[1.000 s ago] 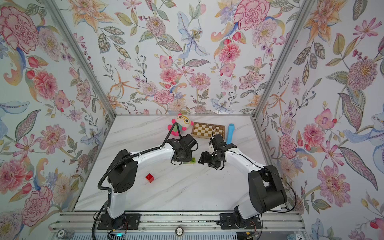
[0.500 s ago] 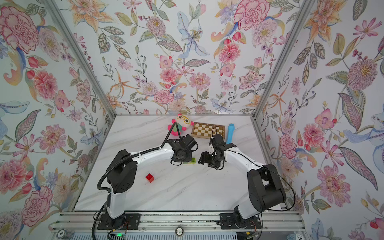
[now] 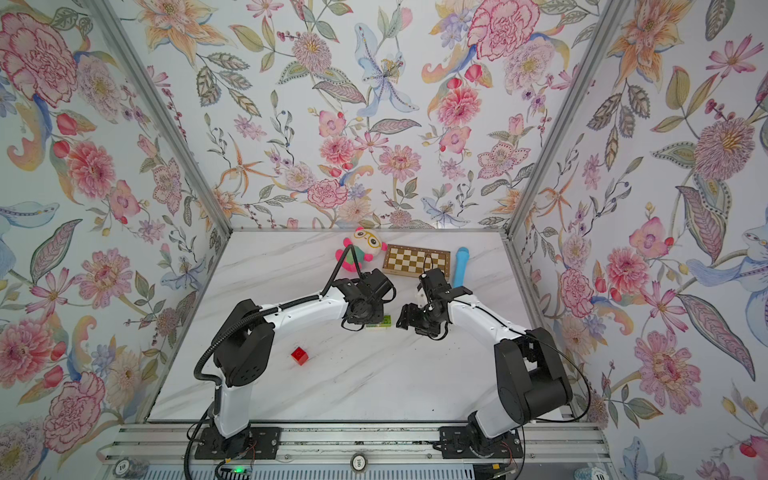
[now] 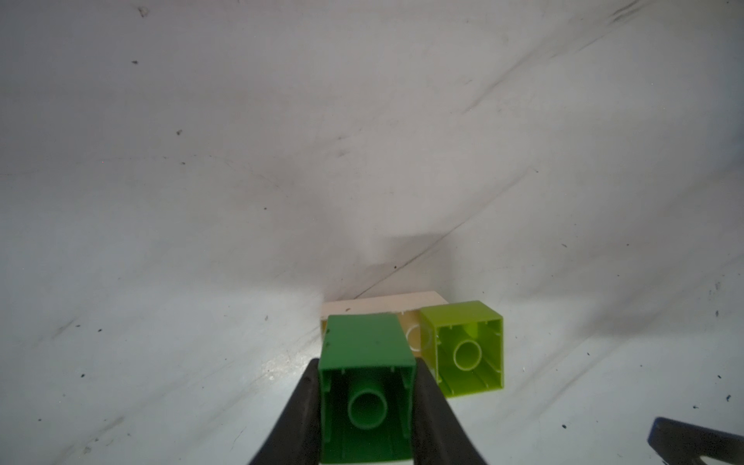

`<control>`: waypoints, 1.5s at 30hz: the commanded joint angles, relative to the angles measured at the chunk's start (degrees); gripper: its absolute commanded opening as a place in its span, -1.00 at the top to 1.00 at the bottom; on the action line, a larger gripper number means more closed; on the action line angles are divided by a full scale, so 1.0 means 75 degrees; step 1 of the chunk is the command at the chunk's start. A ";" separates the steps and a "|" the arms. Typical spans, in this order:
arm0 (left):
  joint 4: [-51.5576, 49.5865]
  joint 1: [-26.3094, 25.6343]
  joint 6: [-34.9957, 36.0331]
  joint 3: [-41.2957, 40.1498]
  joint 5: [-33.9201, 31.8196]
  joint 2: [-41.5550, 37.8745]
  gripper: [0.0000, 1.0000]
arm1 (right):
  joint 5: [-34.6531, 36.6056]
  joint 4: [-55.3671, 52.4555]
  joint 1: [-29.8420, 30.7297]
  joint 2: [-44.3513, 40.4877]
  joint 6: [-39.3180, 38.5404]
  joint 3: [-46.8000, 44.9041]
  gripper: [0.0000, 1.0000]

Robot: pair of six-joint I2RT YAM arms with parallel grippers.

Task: Assemble the letter r with lego
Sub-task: Assemble the lego brick with the lego brick.

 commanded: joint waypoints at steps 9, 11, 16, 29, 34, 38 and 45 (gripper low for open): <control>-0.0251 -0.0052 -0.0303 -0.0707 -0.0268 0.0174 0.55 | 0.0062 -0.0281 0.0064 -0.0104 -0.0095 0.0134 -0.42; -0.0243 -0.0057 -0.0301 -0.0703 -0.0297 0.0147 0.56 | 0.0059 -0.0286 0.0056 -0.0089 -0.0093 0.0167 -0.42; -0.0300 -0.0045 -0.0262 -0.0603 -0.0300 0.0133 0.54 | 0.0087 -0.0282 0.0053 -0.0129 -0.0084 0.0160 -0.42; -0.0407 -0.0064 -0.0133 -0.0518 -0.0365 0.0072 0.54 | 0.0124 -0.0280 0.0056 -0.0344 -0.0035 -0.0054 -0.43; -0.0570 -0.0063 -0.0058 -0.0360 -0.0449 0.0142 0.55 | 0.0114 -0.0291 0.0057 -0.0368 -0.0034 -0.0064 -0.43; -0.0619 -0.0070 -0.0015 -0.0249 -0.0606 -0.0007 0.53 | 0.0114 -0.0285 0.0053 -0.0394 -0.0020 -0.0081 -0.43; -0.0710 -0.0064 0.0007 -0.0215 -0.0602 0.0050 0.54 | 0.0119 -0.0279 0.0064 -0.0382 -0.0001 -0.0059 -0.43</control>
